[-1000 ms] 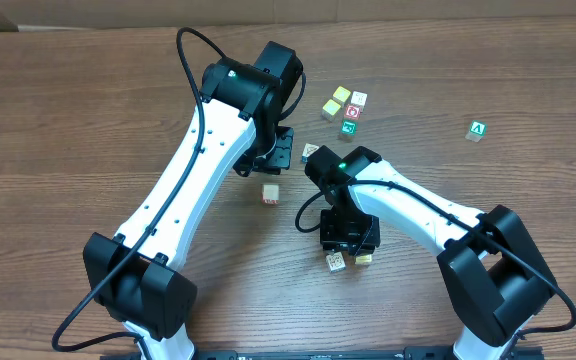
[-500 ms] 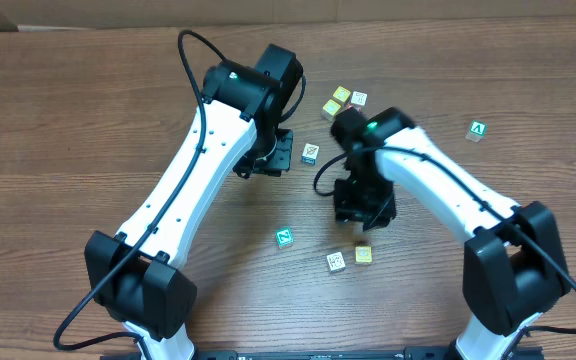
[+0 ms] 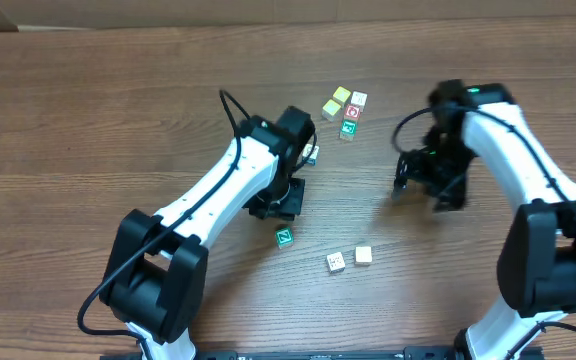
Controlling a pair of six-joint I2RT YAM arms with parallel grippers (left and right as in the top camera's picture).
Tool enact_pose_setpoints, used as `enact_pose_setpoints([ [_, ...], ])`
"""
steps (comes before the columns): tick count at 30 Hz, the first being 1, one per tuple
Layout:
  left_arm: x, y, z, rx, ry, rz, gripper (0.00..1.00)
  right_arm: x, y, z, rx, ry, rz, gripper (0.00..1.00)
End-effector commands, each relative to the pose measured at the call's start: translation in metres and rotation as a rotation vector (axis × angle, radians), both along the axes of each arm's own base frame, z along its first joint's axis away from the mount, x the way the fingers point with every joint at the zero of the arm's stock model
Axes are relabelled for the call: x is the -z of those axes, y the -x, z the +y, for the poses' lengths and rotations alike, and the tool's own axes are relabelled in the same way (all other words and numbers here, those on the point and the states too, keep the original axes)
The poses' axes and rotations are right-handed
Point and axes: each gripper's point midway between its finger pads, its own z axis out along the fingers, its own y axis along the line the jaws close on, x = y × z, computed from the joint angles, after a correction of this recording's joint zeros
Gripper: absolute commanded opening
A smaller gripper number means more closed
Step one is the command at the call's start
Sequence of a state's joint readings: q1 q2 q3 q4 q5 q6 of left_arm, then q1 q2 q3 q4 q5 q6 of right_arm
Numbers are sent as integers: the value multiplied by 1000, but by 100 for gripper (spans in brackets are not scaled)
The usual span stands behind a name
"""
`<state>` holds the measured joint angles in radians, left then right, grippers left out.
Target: Flip 3 blocks
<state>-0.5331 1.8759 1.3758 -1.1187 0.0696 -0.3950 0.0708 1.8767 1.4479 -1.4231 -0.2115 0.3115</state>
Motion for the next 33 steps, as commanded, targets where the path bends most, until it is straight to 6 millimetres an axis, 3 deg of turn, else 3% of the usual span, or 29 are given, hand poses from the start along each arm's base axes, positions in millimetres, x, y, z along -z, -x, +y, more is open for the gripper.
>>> enact_pose_setpoints([
  [1,21,-7,8,-44,-20,-49,33,-6,-9,-23,34,42,-42,100],
  [4,34,-21,8,-52,-10,-123,27,-6,-10,-34,72,43,-42,100],
  [6,43,-20,9,-63,-4,-133,20,-6,-12,-39,88,43,-45,100],
  [9,51,-9,13,-90,-16,-101,15,-5,-16,-40,92,43,-65,100],
  [13,61,20,11,-94,19,12,6,-3,-33,-41,93,42,-135,100],
  [16,65,36,6,-99,66,79,5,-2,-50,-42,94,42,-203,100],
  [23,64,47,-13,-84,149,120,5,-5,-96,-43,98,40,-395,100],
  [26,62,56,-25,-66,181,149,11,-9,-115,-44,99,39,-473,100],
  [33,60,74,-42,-44,185,183,17,-14,-130,-45,100,38,-540,100],
])
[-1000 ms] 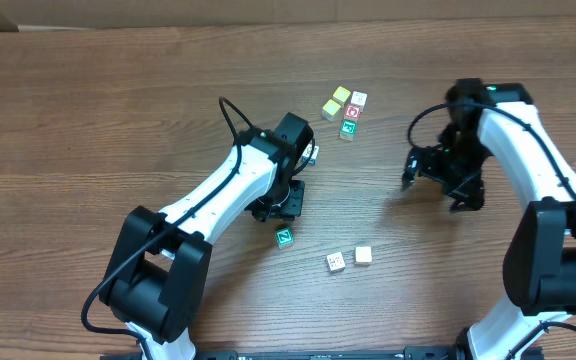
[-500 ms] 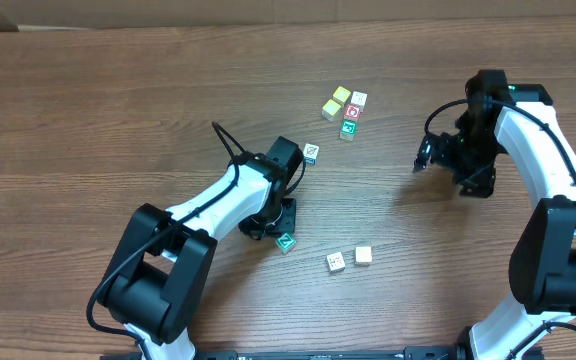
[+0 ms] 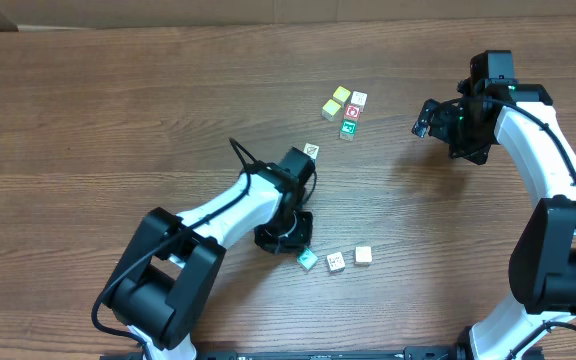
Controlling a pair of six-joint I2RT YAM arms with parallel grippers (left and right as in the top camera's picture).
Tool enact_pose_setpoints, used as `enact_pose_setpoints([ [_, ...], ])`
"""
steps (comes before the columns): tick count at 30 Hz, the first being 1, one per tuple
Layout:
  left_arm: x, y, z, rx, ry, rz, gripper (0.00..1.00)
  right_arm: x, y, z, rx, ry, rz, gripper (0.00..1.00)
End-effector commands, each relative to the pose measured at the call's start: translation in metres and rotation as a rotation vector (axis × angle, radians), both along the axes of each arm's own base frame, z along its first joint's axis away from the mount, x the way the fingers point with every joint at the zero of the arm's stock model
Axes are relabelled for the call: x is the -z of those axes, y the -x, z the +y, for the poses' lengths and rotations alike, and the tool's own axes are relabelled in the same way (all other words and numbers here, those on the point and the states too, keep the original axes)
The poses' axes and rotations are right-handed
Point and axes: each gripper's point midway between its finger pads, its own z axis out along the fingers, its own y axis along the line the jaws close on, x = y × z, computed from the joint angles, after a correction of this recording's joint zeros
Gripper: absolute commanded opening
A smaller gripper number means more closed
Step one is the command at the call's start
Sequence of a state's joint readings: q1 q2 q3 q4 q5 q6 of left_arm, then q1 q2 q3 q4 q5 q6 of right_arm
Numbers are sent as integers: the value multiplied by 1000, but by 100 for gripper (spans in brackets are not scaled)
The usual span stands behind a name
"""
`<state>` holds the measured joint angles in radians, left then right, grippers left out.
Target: Flip 3 blocks
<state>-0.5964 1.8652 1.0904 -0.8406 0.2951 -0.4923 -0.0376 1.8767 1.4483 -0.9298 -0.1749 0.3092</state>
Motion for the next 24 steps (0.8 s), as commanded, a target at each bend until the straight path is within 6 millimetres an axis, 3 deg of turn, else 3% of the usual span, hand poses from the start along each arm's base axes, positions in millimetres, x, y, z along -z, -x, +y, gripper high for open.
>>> enact_pose_setpoints([
  [1,5,20,-11,6,5,54,17,-12,-8,-2,-2,13,-44,100],
  [3,5,22,-13,20,2,52,15,-12,-8,-2,-2,13,-44,100],
  [6,6,24,-9,20,-33,47,4,-12,-8,-2,-3,13,-44,100],
  [10,8,28,16,-11,-162,54,4,-12,-8,-2,-2,13,-44,100],
  [14,5,41,25,-5,-204,106,4,-12,-8,-2,-2,13,-44,100],
  [18,4,43,21,3,-184,114,4,-12,-8,-2,-2,13,-44,100],
  [24,5,33,-2,25,-58,83,4,-12,-8,-2,-2,13,-44,100],
])
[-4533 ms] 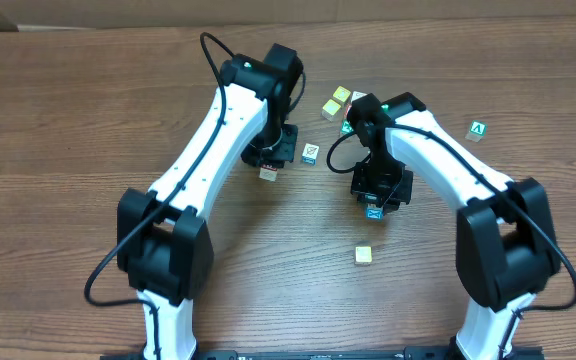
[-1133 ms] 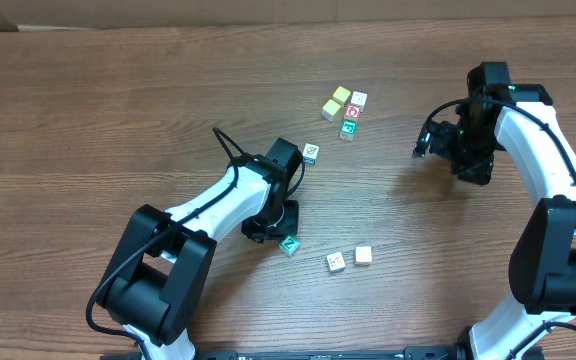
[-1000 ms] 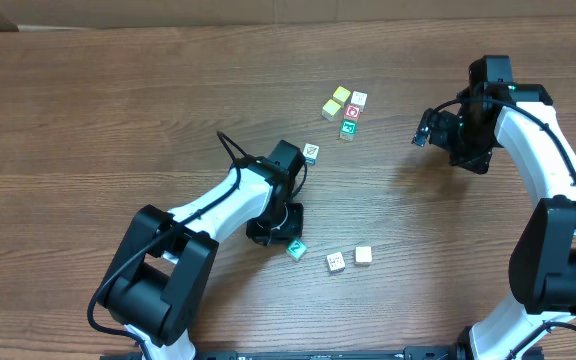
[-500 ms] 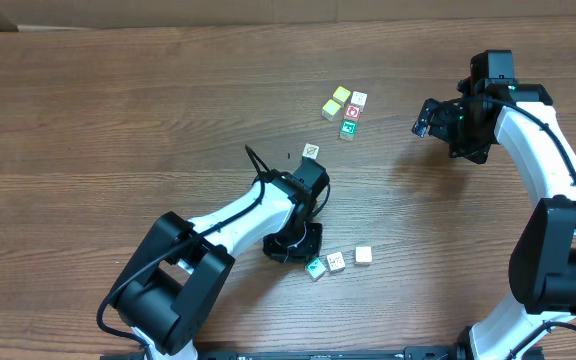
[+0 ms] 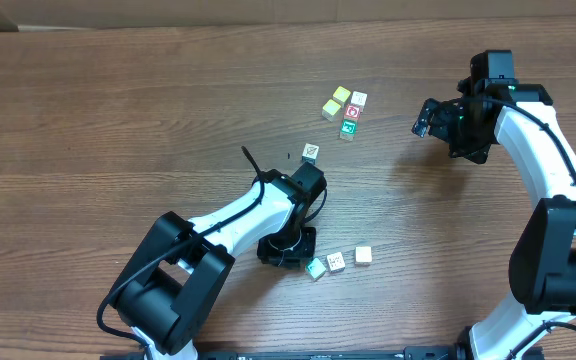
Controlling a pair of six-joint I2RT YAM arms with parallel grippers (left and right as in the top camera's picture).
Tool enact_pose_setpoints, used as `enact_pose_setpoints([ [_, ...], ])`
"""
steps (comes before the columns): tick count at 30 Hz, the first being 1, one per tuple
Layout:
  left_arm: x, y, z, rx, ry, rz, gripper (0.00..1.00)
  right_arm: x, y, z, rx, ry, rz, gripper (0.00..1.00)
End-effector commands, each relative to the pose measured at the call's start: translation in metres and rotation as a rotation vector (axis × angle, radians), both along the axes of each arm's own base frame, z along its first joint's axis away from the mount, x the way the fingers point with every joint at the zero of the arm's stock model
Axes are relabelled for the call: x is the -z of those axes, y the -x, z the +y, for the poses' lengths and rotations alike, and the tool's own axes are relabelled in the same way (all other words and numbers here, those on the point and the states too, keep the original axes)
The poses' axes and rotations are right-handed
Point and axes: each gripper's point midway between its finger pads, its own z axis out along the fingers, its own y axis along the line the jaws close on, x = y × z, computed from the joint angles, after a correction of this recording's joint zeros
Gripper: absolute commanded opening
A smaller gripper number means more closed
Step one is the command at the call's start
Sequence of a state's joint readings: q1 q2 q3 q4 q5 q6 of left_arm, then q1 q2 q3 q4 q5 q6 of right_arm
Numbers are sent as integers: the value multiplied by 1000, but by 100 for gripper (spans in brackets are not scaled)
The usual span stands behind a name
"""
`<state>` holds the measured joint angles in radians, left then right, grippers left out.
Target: Flip 3 blocks
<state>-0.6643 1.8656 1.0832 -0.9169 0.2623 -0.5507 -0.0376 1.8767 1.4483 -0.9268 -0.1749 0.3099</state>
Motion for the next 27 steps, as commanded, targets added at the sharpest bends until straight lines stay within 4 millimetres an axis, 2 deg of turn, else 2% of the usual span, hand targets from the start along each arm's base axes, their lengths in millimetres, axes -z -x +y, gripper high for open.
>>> enact_pose_setpoints([
  [1,3,5,-6,8,36,28,4,-12,-7,-2,-3,13,-41,100],
  [4,0,15,-7,44,61,68,4,-12,-7,-2,-3,13,-41,100],
  [6,-1,20,0,52,27,86,4,-12,-7,-2,-3,13,-41,100],
  [12,-3,33,7,93,17,136,4,-12,-7,-2,-3,13,-41,100],
  [19,2,9,-15,77,108,36,4,-12,-6,-1,2,5,-35,100],
  [27,5,-5,-21,84,124,-31,6,-5,24,2,-1,-13,88,100],
])
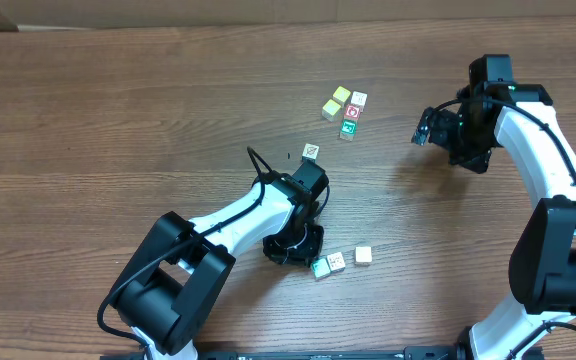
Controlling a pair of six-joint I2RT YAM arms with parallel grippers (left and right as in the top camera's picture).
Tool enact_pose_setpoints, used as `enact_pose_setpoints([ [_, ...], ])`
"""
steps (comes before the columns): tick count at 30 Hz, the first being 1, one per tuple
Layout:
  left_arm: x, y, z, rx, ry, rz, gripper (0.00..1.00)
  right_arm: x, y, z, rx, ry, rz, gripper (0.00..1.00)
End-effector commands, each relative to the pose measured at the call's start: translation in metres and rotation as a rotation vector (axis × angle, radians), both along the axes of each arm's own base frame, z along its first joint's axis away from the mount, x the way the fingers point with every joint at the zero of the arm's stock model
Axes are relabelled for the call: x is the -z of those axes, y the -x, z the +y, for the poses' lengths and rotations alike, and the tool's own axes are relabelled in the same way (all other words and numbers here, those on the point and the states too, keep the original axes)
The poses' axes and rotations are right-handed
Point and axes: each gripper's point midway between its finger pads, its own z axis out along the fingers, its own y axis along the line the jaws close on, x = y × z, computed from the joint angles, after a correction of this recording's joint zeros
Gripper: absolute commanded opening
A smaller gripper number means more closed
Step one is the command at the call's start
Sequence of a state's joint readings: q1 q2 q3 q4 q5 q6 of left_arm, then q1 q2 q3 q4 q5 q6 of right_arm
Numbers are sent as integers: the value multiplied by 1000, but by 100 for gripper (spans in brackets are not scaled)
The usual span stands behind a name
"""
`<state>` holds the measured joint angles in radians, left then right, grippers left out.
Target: Flip 3 blocks
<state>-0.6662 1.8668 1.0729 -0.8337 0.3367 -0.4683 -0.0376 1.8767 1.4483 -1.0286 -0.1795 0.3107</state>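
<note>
A teal-green block (320,267) lies on the table touching a white block (336,262), with a tan block (364,256) a little to the right. My left gripper (301,247) points down just up-left of the green block, apart from it and holding nothing. One patterned block (311,152) sits alone above the left wrist. A cluster of several blocks (349,112) lies at the top centre. My right gripper (421,131) hovers to the right of that cluster, holding nothing that I can see.
The brown wooden table (118,150) carries only the blocks and the two arms. My left arm (238,215) lies diagonally across the lower middle. My right arm (538,150) runs down the right side.
My left gripper has shifted slightly up and to the right, away from the green block. The green block stays beside the white block. My right gripper has barely moved.
At first the green block lay alone below my left gripper, and my right gripper was low near the table's middle right. Then the green block was at my left gripper's tip, farther right and lower, while my right gripper had lifted away. Now it rests against the white block, a paler face up.
</note>
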Motion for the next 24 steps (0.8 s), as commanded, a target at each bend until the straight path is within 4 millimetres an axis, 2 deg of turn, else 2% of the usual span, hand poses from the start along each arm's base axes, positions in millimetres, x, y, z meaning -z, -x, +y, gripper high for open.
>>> enact_pose_setpoints([
  [1,5,-1,-1,10,2,-8,7,-10,4,1,-1,-5,4,100],
  [6,5,-1,-1,0,-2,-5,9,-7,28,1,-1,-8,104,100],
  [9,3,12,9,-7,-45,50,8,-5,41,2,-1,-10,157,100],
  [10,1,21,11,-7,-51,91,5,-3,50,2,-1,-12,195,100],
  [14,-1,32,6,15,-42,122,6,6,74,3,-4,-17,284,100],
  [19,2,38,5,11,-68,121,8,5,77,19,-5,-109,296,100],
  [20,2,37,5,7,-68,118,8,5,74,22,-6,-128,282,92],
  [21,3,35,5,1,-70,109,8,3,69,27,-8,-161,263,51],
  [22,3,34,4,-3,-69,103,9,2,70,31,-4,-187,266,4],
  [24,4,30,1,-21,-62,93,9,2,80,39,-14,-207,306,4],
])
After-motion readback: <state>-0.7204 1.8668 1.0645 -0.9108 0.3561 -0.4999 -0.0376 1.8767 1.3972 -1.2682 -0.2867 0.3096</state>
